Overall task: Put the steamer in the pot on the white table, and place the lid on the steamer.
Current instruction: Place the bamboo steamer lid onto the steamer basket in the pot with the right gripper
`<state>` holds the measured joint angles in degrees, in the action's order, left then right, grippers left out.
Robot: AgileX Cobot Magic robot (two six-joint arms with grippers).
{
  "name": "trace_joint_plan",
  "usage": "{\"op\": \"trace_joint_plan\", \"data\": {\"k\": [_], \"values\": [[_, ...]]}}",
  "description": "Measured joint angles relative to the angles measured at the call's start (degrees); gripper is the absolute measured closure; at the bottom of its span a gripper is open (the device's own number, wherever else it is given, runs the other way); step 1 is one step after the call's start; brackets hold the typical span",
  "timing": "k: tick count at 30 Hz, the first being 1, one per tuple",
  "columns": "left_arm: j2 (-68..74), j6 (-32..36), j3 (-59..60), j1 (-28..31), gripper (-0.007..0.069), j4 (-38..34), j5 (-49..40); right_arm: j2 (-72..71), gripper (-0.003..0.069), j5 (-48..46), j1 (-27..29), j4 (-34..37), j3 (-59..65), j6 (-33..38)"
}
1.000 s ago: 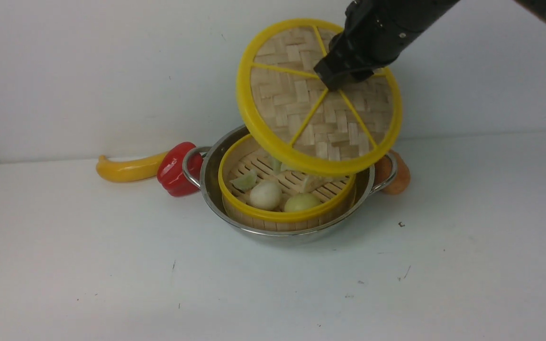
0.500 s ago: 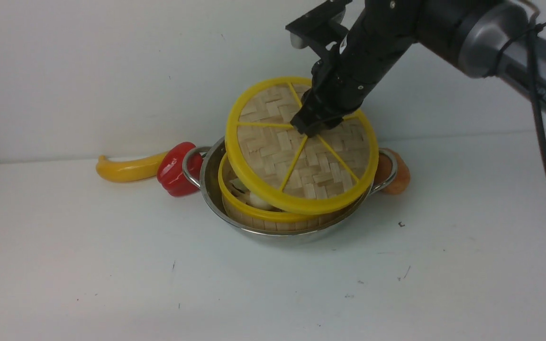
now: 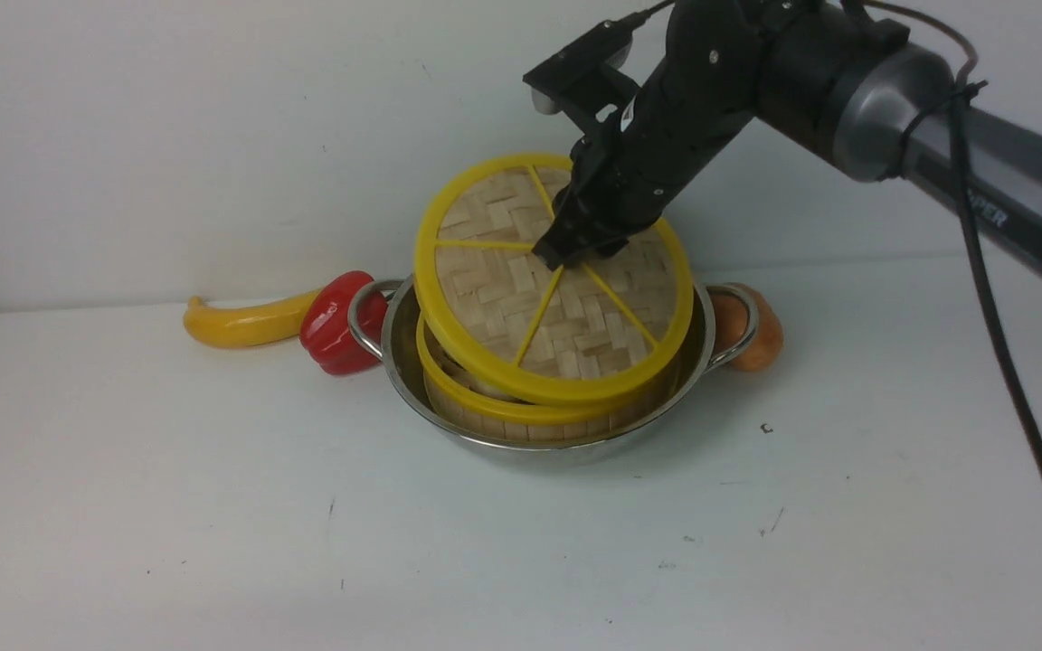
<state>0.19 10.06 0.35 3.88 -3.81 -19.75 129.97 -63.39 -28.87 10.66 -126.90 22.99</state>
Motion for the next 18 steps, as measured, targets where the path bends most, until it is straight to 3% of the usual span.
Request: {"op": "trace_joint_plan", "data": {"k": [18], "values": [[0.0,0.0,0.0,0.0,0.0383,0.0,0.0,0.7,0.0516,-0.8,0.0,0.5,0.0,0.2]]}}
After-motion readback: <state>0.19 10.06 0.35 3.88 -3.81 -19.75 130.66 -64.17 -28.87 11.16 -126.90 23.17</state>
